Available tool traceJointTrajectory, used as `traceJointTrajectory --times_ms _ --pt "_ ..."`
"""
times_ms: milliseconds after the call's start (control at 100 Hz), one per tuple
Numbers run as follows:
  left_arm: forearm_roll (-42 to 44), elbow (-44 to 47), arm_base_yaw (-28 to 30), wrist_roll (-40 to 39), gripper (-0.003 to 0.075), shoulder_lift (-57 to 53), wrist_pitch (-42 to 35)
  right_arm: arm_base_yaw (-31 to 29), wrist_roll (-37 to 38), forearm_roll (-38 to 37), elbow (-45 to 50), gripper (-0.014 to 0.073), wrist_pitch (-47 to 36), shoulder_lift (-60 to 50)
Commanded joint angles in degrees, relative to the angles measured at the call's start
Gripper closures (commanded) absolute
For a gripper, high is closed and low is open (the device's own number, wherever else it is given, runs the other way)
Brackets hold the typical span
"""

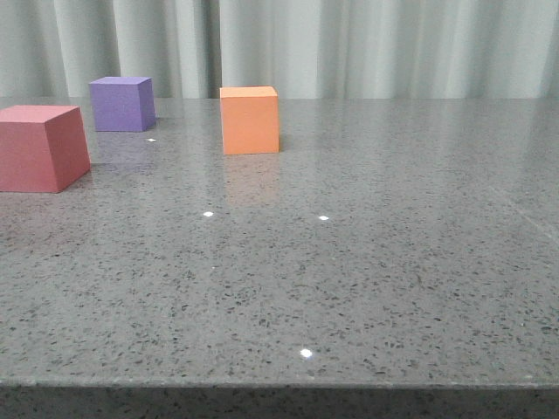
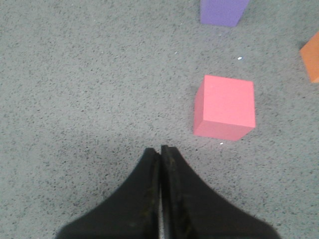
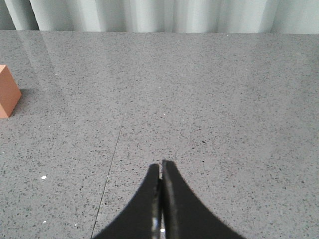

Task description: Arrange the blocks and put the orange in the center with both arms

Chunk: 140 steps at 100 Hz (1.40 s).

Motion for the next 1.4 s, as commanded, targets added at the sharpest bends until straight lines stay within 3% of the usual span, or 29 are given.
traceJointTrajectory --times_ms 0,190,280,370,540,600,760,900,1170,1390 --pt "1.27 -1.92 0.07 -0.11 0.0739 0.03 -2.05 -0.33 -0.50 -0.59 -1.31 0.0660 -4.21 -0.11" --pt "2.70 -1.92 0.07 -0.11 0.0731 0.23 -0.73 -0.33 -0.50 -0.59 -1.31 0.0660 -4.21 -0.11" --pt "2.70 -1.92 0.07 -0.11 0.0659 0.23 -0.73 -0.33 -0.50 -0.59 -1.31 0.0660 -4.21 -0.11" --pt "2.70 -1.92 0.07 -0.10 0.0507 0.23 -0.73 -0.33 -0.50 -0.59 -1.31 0.0660 -4.21 -0.11" --pt "2.70 -1.92 0.07 -0.10 0.0083 0.23 -0.73 -0.33 -0.50 -0.59 -1.31 0.0660 -4.21 -0.11" --pt "2.70 -1.92 0.07 -0.10 0.0011 0.23 -0.73 -0.33 -0.50 -0.59 -1.31 0.0660 -4.21 -0.11" --pt "1.42 -2.04 0.07 -0.10 0.0069 0.36 -1.50 -0.33 -0.50 -0.59 -1.31 0.0660 -4.21 -0.11" --pt "-2.17 -4.33 -1.38 -0.10 0.0073 2.10 -2.63 -0.33 -0.50 -0.59 -1.31 0.0660 -4.21 -0.11" --pt "-3.40 -12.26 -14.32 -1.90 0.0081 13.86 -6.50 -0.33 -0.50 -0.59 -1.31 0.0660 -4.21 -0.11" --pt "2.61 -23.47 -24.10 -7.43 0.0081 28.36 -7.11 -0.33 -0.50 -0.59 -1.31 0.0660 -4.21 -0.11"
